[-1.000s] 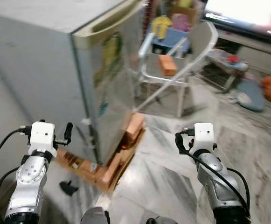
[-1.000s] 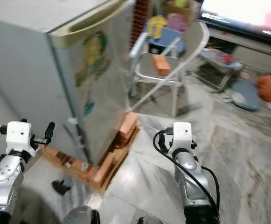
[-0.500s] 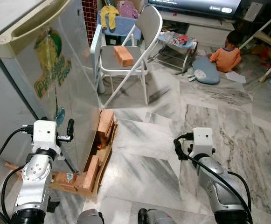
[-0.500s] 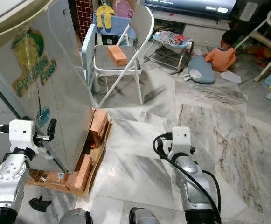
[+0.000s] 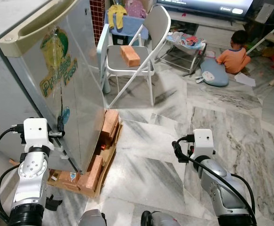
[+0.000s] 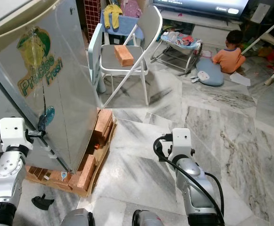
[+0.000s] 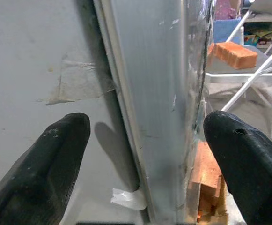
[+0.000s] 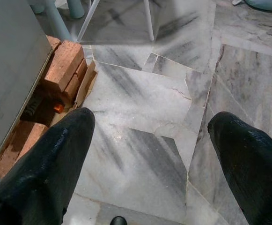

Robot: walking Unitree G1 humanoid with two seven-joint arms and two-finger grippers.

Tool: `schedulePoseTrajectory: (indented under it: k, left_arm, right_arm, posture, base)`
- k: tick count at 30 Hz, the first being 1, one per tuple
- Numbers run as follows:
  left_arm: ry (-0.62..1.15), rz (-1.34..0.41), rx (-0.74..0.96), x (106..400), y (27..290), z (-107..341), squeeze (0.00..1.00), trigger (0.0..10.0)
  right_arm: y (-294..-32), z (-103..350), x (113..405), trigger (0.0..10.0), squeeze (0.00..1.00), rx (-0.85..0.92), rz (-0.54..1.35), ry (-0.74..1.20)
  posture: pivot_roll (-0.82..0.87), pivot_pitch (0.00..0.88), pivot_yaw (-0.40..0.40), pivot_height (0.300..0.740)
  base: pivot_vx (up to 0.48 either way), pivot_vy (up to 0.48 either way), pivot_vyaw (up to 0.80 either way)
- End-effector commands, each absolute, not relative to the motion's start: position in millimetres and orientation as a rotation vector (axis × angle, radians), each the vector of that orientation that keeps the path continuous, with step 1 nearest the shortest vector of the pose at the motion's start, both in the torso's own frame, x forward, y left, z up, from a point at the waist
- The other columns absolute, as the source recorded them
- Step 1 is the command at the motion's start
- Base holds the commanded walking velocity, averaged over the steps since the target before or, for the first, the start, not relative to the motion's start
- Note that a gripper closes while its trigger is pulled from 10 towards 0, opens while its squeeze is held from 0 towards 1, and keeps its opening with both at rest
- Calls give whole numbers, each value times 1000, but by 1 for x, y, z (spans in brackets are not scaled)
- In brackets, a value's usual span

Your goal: Restocking fridge

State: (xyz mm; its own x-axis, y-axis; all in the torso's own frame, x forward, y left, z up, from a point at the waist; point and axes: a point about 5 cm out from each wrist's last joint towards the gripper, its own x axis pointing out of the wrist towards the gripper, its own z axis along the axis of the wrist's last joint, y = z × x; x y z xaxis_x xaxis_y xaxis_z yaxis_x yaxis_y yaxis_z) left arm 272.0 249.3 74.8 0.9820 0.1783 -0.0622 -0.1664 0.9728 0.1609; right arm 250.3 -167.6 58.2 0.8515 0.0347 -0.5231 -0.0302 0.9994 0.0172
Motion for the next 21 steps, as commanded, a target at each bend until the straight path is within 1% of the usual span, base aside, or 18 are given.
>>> schedulePoseTrajectory:
  k: [1, 4, 6, 7, 8, 9, 11, 12, 14, 15, 17, 18, 20, 21]
  left_arm:
    - [86, 93, 143, 278, 236, 74, 0, 10000]
    - [81, 10, 136, 283, 223, 76, 0, 10000]
    - [50, -118, 173, 294, 202, 85, 0, 10000]
    - [47, -129, 180, 296, 200, 86, 0, 10000]
    - [44, -155, 186, 301, 194, 88, 0, 10000]
    - [44, -155, 186, 301, 194, 88, 0, 10000]
    - [37, -219, 194, 306, 183, 90, 0, 10000]
    - [33, -280, 188, 306, 173, 92, 0, 10000]
    - [24, -390, 151, 300, 154, 94, 0, 10000]
    - [24, -390, 151, 300, 154, 94, 0, 10000]
    - [18, -583, 115, 284, 121, 98, 0, 10000]
    - [18, -583, 115, 284, 121, 98, 0, 10000]
    - [24, -712, 90, 268, 101, 99, 0, 10000]
    - [30, -741, 86, 264, 97, 98, 0, 10000]
  right_arm:
    - [-168, 61, 249, 10000, 0, 2, 36, 549]
    - [-170, 62, 249, 10000, 0, 5, 34, 554]
    - [-174, 61, 248, 10000, 0, 37, 36, 570]
    - [-175, 61, 248, 10000, 0, 43, 39, 572]
    - [-168, 64, 248, 10000, 0, 93, 119, 562]
    - [-168, 64, 248, 10000, 0, 93, 119, 562]
    - [-151, 74, 245, 10000, 0, 188, 293, 519]
    - [-141, 83, 242, 10000, 0, 239, 394, 481]
    - [-136, 91, 239, 10000, 0, 266, 461, 455]
    - [-136, 91, 239, 10000, 0, 266, 461, 455]
    - [-132, 98, 238, 10000, 0, 307, 512, 404]
    - [-132, 98, 238, 10000, 0, 307, 512, 404]
    - [-132, 101, 239, 10000, 0, 321, 520, 361]
    - [-133, 102, 240, 10000, 0, 320, 513, 349]
  posture:
    - [124, 66, -54, 740]
    - [129, 66, -65, 740]
    - [131, 62, -64, 740]
    - [131, 62, -64, 740]
    - [131, 56, -63, 740]
    - [131, 56, -63, 740]
    - [118, 49, -57, 740]
    - [118, 49, -57, 740]
    - [118, 49, -57, 740]
    - [118, 49, -57, 740]
    - [117, 35, -60, 740]
    - [117, 35, -60, 740]
    - [123, 28, -64, 740]
    - [123, 28, -64, 740]
  base:
    - [0, 0, 0]
    - [0, 0, 0]
    - [0, 0, 0]
    - [0, 0, 0]
    - [0, 0, 0]
    - [0, 0, 0]
    - [0, 0, 0]
    - [0, 0, 0]
    - [0, 0, 0]
    - [0, 0, 0]
    - [0, 0, 0]
    - [0, 0, 0]
    - [0, 0, 0]
    - [0, 0, 0]
